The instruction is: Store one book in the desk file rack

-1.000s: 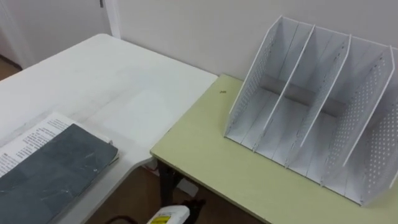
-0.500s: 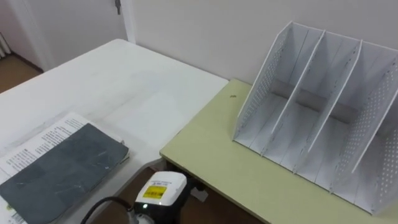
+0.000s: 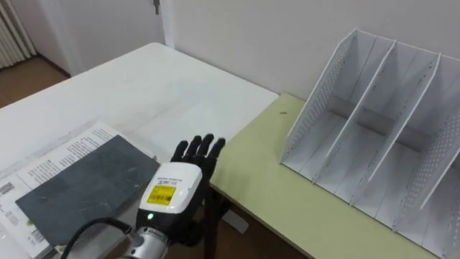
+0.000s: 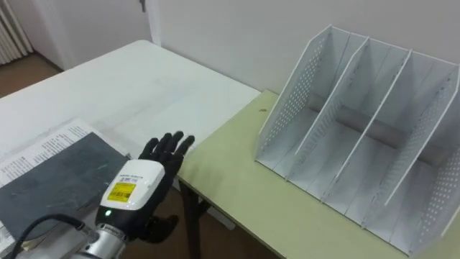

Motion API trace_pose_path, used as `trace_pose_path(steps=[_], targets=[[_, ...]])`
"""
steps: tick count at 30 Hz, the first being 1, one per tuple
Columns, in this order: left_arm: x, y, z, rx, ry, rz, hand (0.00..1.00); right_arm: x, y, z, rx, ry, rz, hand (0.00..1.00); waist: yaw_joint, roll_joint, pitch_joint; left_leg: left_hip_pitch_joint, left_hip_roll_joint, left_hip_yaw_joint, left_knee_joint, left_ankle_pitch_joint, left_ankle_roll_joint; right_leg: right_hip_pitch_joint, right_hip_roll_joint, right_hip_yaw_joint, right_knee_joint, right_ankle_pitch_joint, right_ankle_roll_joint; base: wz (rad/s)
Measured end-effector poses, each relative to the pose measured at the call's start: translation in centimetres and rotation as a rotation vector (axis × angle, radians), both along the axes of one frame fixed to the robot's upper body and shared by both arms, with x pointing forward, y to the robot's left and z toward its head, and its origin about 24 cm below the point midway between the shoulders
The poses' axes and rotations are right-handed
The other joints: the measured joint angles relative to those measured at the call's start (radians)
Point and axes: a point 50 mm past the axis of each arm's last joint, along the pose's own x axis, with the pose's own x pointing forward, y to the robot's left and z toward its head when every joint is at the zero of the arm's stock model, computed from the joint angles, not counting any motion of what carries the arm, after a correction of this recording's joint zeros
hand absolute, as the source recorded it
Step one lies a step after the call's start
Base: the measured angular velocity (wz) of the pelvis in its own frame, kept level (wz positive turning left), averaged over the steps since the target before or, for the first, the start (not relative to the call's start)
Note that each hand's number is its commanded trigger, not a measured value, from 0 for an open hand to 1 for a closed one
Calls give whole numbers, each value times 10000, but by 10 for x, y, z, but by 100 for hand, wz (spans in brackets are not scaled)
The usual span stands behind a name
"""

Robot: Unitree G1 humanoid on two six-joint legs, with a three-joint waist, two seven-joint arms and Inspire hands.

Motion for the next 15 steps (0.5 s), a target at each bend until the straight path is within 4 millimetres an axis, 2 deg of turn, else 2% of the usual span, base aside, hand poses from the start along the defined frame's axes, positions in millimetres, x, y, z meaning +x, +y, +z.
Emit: trace_pose_path(steps=[6, 7, 15], targets=[[-4, 9, -4, 34, 137, 446, 0, 0, 0, 0, -42, 94, -45, 0, 20, 11, 13, -65, -24, -20, -14, 113, -48, -5, -49, -220, -6, 24, -42, 10], [-4, 9, -2, 17, 67, 436, 0, 1, -1, 0, -61, 98, -52, 0, 26, 15, 12, -77, -92, -23, -11, 133, -47, -6, -64, -251, -6, 25, -43, 11], [-3, 7, 25, -346, -1049, 394, 0, -2, -1, -1, -136, 219, -109, 0, 221, -2, -3, -109, -143, -24, 28, 211, -28, -18, -134, -455, -148, 34, -31, 7]])
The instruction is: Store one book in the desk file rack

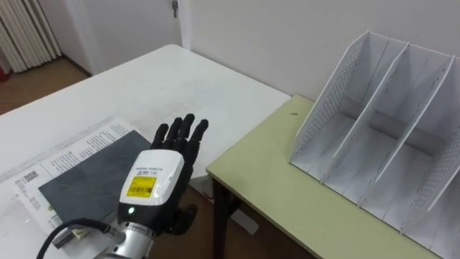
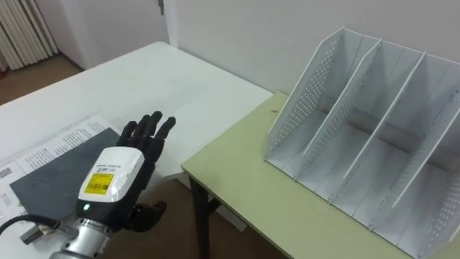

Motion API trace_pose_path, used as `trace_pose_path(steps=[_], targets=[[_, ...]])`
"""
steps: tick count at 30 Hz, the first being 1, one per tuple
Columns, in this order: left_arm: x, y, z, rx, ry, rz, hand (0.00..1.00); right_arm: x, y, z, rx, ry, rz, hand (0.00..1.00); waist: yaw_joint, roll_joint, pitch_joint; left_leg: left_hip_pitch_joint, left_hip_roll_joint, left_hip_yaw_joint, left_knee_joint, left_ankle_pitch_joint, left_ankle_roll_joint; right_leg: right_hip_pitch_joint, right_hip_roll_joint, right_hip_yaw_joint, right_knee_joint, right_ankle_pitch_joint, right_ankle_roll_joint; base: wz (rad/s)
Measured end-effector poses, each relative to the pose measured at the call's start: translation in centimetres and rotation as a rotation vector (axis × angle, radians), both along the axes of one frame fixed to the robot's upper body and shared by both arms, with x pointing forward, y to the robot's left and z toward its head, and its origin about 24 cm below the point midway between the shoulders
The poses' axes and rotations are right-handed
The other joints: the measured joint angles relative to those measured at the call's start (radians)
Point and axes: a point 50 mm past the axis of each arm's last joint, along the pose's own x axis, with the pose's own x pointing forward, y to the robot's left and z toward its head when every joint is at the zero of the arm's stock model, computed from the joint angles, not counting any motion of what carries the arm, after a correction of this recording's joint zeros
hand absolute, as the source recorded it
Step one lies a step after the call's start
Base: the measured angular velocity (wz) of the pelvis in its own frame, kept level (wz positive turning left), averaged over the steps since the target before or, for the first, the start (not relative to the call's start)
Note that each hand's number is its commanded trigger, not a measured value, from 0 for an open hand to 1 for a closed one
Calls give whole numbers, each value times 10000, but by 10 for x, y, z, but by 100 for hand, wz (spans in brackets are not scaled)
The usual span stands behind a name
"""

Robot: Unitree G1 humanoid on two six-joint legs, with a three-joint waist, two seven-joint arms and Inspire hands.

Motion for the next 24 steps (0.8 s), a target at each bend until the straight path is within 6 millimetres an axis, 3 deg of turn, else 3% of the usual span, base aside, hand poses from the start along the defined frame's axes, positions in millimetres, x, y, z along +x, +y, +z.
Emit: trace_pose_path(steps=[14, 24], targets=[[-5, 22, -12, 89, 203, 1034, 0, -3, -3, 0, -114, 128, 68, 0, 331, 6, -15, -106, 10, -278, -29, 5, -6, 116, -18, -312, -25, 24, 0, 6], [-14, 36, -20, 192, 520, 1659, 0, -3, -7, 1, -216, 141, 198, 0, 436, 202, -8, -93, -19, -331, 15, 62, 13, 171, -83, -370, -10, 45, 29, 2]])
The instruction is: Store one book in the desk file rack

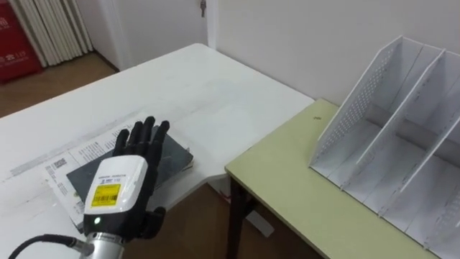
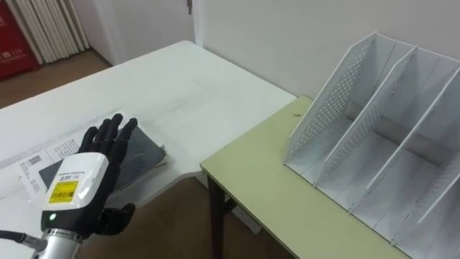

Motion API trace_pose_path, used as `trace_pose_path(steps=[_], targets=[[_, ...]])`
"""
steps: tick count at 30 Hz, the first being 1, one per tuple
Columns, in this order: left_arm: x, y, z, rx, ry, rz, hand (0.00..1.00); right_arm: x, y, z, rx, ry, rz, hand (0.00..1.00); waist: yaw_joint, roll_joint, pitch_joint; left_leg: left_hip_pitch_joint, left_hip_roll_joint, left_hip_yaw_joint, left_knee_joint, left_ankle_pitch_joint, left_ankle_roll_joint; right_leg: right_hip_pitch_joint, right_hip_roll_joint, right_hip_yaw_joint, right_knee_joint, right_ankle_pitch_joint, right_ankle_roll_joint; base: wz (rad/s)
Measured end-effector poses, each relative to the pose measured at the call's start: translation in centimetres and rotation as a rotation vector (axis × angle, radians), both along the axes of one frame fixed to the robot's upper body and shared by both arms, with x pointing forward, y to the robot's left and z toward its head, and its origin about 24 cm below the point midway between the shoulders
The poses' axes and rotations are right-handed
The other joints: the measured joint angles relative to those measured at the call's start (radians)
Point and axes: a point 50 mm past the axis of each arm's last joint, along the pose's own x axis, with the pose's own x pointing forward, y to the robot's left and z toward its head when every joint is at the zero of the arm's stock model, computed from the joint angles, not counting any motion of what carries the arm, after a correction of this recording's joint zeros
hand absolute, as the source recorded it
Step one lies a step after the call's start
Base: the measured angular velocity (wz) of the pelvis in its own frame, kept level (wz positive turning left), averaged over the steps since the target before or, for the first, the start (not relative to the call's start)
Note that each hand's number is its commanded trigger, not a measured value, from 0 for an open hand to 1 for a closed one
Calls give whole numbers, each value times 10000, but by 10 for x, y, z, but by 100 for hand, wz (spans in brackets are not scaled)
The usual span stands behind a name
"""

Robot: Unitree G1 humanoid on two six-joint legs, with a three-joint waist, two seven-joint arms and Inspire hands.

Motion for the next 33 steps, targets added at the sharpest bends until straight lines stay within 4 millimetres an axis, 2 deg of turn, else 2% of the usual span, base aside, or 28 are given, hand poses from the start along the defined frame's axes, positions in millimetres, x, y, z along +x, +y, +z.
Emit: trace_pose_path(steps=[7, 17, 24, 25, 29, 30, 31, 32, 33], targets=[[-3, 9, -18, 144, 851, 585, 0, -2, -3, 0, -54, 106, -2, 0, 131, 56, 15, 113, -12, 112, -20, 27, -4, 37, -9, 5, -154, 3, 8, 0], [-8, 14, -27, 156, 1303, 1105, 0, -3, -4, 1, -121, 90, -2, 0, 147, 73, 3, 150, -15, 129, -171, 31, -1, 25, 13, 20, -157, 13, 22, 0], [-14, 15, -37, -13, 2023, 1245, 0, -7, -4, 1, -139, 57, -6, 0, 117, 5, -17, 145, -74, 74, -200, 35, -4, 91, 5, 36, -177, 3, 33, 0], [-14, 15, -38, 2, 2137, 1242, 0, -8, -4, 1, -122, -1, -9, 0, 116, -63, 10, 159, -51, 70, -201, 35, -3, 119, 2, 37, -165, 2, 34, 0], [-14, 17, -40, 61, 2477, 1286, 0, -9, -4, 2, -87, 1, -76, 0, 96, -68, -40, 189, -23, 65, -200, 35, -3, 167, -9, 47, -150, 1, 37, 0], [-15, 19, -43, 123, 2597, 1317, 62, -9, -4, 2, -92, 51, -73, 0, 32, -80, -46, 213, -26, 65, -200, 38, 2, 193, -9, 46, -140, 1, 37, 0], [-14, 19, -44, 149, 2669, 1350, 74, -10, -5, 2, -87, 112, -149, 0, -8, -81, -46, 267, -85, 106, -202, 42, 8, 240, -11, 61, -140, 0, 38, 0], [-14, 20, -46, 164, 2754, 1375, 94, -9, -5, 2, -93, 130, -170, 0, -26, -82, -46, 304, -98, 111, -206, 52, 16, 269, -16, 73, -142, -4, 43, 0], [-15, 20, -51, 198, 2943, 1423, 100, -9, -5, 2, -97, 175, -188, 0, -55, -83, -47, 378, -117, 113, -225, 80, 24, 349, -28, 91, -157, -17, 55, 0]])
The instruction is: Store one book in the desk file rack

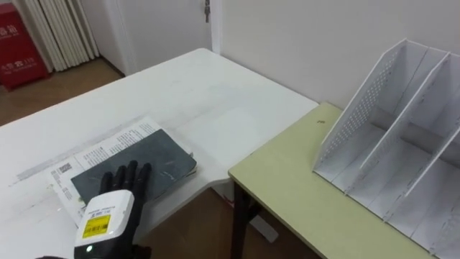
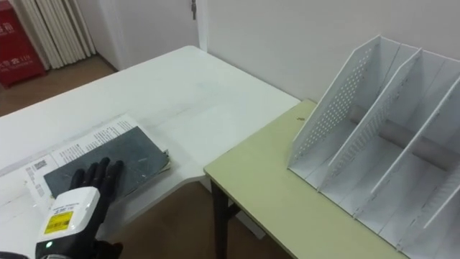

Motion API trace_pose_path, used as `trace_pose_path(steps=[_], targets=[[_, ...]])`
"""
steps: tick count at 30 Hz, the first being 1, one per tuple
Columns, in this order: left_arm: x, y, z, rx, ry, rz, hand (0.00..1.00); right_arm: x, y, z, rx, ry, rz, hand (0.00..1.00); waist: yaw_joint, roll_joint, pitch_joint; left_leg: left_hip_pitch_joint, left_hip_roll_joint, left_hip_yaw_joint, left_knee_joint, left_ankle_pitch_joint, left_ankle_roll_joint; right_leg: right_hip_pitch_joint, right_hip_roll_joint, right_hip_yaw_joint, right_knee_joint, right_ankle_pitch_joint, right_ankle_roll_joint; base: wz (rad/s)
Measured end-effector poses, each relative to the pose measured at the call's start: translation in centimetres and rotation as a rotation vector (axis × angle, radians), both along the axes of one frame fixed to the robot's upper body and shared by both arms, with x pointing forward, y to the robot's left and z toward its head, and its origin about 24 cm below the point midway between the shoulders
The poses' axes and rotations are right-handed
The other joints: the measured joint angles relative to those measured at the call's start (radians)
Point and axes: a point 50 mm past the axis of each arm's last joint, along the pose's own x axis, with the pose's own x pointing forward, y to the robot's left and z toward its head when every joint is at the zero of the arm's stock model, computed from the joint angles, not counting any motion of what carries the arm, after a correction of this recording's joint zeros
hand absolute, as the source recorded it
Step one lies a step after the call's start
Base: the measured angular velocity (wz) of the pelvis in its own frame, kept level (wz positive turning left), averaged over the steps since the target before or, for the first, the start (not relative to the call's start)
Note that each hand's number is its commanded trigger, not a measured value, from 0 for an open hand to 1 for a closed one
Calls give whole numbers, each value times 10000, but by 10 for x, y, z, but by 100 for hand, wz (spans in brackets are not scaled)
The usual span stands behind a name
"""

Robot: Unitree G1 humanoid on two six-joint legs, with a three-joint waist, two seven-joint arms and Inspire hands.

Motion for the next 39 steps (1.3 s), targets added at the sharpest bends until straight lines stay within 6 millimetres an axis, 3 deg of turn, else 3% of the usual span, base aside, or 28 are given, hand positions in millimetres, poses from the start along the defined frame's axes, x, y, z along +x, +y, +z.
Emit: trace_pose_path(steps=[3, 10, 16, 32, 39], targets=[[4, 1, -4, 47, 159, 43, 100, 1, 0, 0, 0, 138, -31, 0, -81, 9, -1, 171, -19, 4, -55, 45, 18, 52, -37, 15, 11, -31, 22, 0], [19, 6, 9, 190, -572, 395, 100, 0, -1, 0, -24, 266, -187, 0, -90, -4, -31, 254, -38, 6, -118, 156, 52, 72, -54, 126, 50, -13, 33, 0], [22, 8, 13, 357, -809, 532, 100, -1, -2, 0, -130, 397, -215, 0, -102, 17, -70, 319, -43, 1, -124, 158, 52, 149, -51, 147, 24, 1, 41, -1], [24, 11, 17, 892, -1213, 745, 100, 0, -4, 1, -372, 266, -238, 0, -92, 77, -53, 367, -40, 9, -148, 158, 52, 160, -36, 245, 5, -3, 42, -1], [26, 9, 25, 270, -1611, 749, 100, 3, -3, 1, -450, 150, -41, 0, -70, 49, -76, 287, -32, 22, -188, 158, 52, 43, -46, 244, 16, -10, 64, 0]])
